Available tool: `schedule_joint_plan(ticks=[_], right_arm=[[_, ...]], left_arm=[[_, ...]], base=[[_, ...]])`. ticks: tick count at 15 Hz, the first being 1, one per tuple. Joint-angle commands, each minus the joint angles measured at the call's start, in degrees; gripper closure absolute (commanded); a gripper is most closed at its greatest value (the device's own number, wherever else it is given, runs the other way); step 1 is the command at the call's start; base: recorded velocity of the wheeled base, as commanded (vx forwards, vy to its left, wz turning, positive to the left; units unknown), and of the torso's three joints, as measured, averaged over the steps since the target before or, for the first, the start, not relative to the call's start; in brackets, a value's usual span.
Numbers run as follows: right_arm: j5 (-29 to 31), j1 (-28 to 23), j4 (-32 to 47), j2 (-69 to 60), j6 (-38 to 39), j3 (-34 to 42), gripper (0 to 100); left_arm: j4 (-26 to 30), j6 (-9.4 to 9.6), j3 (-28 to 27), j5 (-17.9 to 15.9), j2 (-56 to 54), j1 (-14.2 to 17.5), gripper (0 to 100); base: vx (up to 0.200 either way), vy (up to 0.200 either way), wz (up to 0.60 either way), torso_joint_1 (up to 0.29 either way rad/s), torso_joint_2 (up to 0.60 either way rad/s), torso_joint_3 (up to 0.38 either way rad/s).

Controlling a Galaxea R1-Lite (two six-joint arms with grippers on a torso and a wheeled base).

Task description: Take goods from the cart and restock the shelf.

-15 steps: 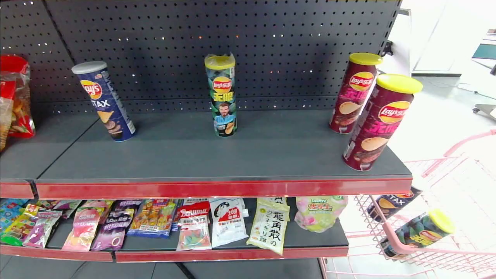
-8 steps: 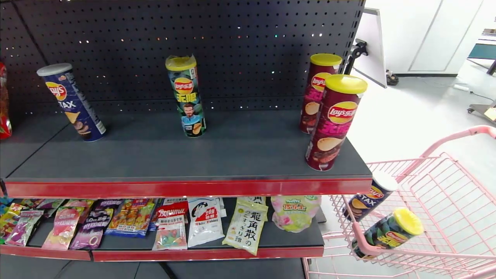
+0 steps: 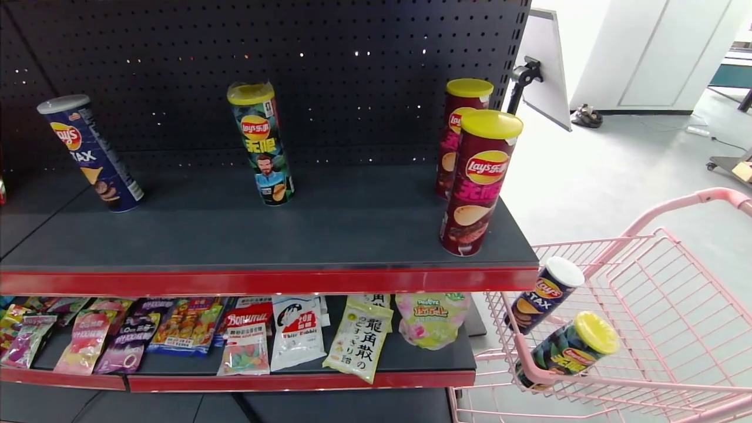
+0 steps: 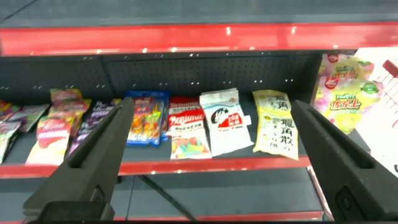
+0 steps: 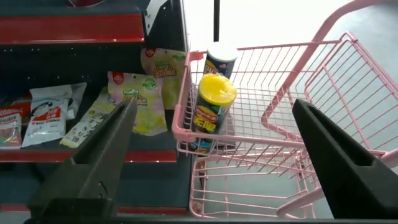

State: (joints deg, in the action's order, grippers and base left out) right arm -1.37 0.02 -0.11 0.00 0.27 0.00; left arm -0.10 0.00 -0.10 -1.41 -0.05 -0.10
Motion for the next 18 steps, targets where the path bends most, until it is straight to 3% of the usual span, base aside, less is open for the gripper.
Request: schedule_joint_plan(ticks=[1,8,14,18], right_arm=[[-0.04,0.06,-0.07,0.00,0.00,0.00,0],[-0.04,0.06,-0.07,0.00,0.08,0.00,0],[-0.04,-0.02,-0.07,0.00,0.17,0.00,0],[-0.04,-0.02,-0.07,0.00,0.17,0.00,0]], left_arm=[[0.01,0.00,0.01,0.01,0.05,0.01,0],[0.01,-0.09,0.01,0.01,0.05,0.01,0],[0.01,-0.09,0.01,0.01,0.05,0.01,0],[0.01,-0.09,0.01,0.01,0.05,0.01,0]], base=[[0.000,0.000,0.00,0.000,0.00,0.000],[0.000,0.000,-0.51,0.001,0.00,0.002],[0.000,0.000,0.00,0.000,0.00,0.000],[0.000,0.000,0.00,-0.115,0.30,0.187]])
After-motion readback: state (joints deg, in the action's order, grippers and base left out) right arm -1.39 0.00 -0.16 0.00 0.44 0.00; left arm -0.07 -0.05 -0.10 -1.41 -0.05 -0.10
